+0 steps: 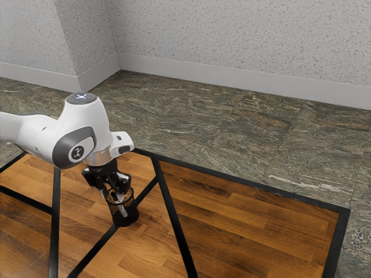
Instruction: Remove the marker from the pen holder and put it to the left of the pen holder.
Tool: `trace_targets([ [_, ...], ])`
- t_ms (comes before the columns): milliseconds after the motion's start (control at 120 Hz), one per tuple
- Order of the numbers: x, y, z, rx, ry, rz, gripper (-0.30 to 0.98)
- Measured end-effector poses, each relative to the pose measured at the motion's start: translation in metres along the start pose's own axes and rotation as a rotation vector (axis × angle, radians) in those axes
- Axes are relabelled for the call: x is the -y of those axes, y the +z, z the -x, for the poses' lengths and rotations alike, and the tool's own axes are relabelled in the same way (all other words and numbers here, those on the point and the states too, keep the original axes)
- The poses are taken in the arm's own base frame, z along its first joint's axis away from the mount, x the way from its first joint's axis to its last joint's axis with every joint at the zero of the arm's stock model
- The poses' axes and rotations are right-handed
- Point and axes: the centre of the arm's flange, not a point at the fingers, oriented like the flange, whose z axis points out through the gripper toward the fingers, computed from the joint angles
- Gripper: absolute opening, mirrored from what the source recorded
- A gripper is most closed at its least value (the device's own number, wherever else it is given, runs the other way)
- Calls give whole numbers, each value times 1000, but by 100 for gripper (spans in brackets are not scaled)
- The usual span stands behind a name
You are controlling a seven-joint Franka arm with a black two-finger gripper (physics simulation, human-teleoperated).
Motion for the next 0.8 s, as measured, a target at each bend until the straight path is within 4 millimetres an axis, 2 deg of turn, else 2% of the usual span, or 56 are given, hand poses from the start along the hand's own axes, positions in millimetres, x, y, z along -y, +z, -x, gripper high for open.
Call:
trace_targets([
  [167,-3,0,2,8,8,-3,22],
  [442,-4,-3,3,12,13,-6,0],
  [733,-4,-13,-5,-41,28,-39,-7],
  [800,-3,-25,-6,-73,29,-45,-7],
])
